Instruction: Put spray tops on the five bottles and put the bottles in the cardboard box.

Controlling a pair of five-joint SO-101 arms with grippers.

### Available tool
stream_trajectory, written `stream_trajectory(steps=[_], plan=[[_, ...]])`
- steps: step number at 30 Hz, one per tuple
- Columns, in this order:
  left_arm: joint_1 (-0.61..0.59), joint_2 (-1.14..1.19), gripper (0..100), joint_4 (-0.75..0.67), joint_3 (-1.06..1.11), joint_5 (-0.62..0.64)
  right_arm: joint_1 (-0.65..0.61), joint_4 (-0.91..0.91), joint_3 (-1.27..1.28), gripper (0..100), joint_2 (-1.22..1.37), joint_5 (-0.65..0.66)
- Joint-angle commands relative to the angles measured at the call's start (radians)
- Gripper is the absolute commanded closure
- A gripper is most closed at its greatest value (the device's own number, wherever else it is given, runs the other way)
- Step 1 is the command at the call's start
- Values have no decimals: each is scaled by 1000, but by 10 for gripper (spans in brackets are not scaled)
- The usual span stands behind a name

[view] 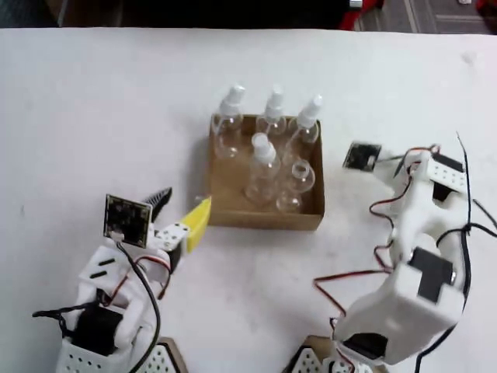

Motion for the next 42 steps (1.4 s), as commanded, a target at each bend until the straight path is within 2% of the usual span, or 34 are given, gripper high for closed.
stream_trajectory(steps=[1, 6, 11, 14, 20, 26, 30, 34, 39, 42], plan=[[-1, -10, 775, -28, -9, 3, -22, 8, -25, 983, -213, -262], [-1, -10, 775, -28, -11, 5, -61, 27, -25, 983, -427, -522], [1, -10, 771, -28, -17, 8, -99, 61, -25, 983, -700, -888], [36, -10, 771, -20, -34, 9, -173, 131, -25, 983, -900, -1022], [131, -10, 770, 51, -94, 9, -478, 315, -17, 984, -1182, -1163], [134, -10, 770, 120, -173, 11, -760, 403, -11, 984, -1216, -1346], [194, -10, 770, 158, -201, 11, -918, 344, 63, 984, -1216, -1409], [280, -10, 770, 180, -199, 11, -1015, 220, 180, 984, -1216, -1442], [286, -10, 770, 173, -196, 11, -1198, 168, 276, 984, -1227, -1444], [285, -10, 770, 172, -196, 11, -1253, 173, 279, 984, -1227, -1444]])
